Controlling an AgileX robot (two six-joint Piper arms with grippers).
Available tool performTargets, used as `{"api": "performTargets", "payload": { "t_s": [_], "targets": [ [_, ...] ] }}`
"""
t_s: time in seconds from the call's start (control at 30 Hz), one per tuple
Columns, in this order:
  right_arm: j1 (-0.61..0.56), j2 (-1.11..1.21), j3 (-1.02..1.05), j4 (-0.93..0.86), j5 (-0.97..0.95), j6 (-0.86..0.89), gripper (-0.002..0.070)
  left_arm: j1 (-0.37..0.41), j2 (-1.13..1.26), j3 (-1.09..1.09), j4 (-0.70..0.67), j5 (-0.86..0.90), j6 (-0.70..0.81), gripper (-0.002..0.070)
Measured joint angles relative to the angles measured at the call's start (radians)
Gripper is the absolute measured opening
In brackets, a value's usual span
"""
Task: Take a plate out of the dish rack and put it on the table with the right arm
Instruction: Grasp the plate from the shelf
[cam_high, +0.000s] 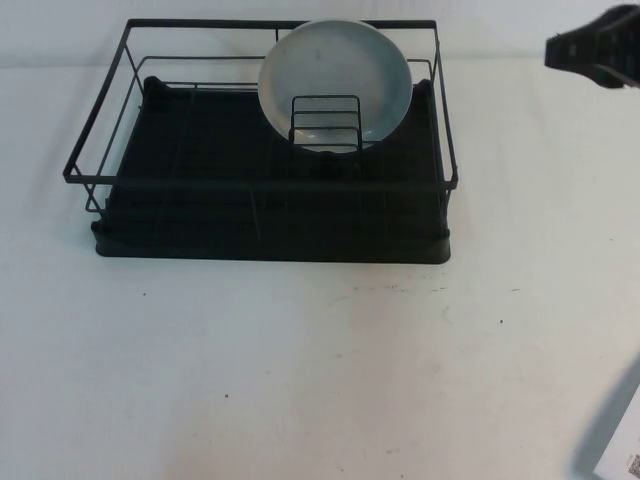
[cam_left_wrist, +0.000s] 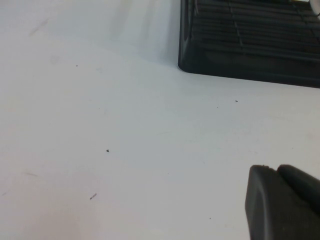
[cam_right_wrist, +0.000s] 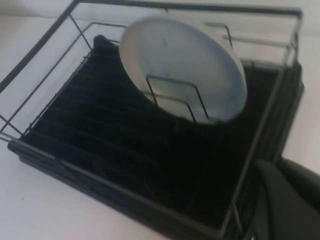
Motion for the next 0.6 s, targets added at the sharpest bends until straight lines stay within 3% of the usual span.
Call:
{"api": "performTargets", "payload": {
  "t_s": [0.2,0.3,0.6],
  "targets": [
    [0.058,0.216,-0.254,-0.008,0.016,-0.102,-0.0014,0.000,0.000,0.000,0.000,0.000,0.000,-0.0004],
    [0.069,0.312,-0.369,-0.008,0.038,-0.172,0.0022,0.000,0.000,0.000,0.000,0.000,0.000,-0.0004],
    [0.132,0.555,-0.630,-0.018,0.089,-0.329,0.0309,0.000,0.000,0.000,0.000,0.000,0.000,-0.0004]
  ]
}}
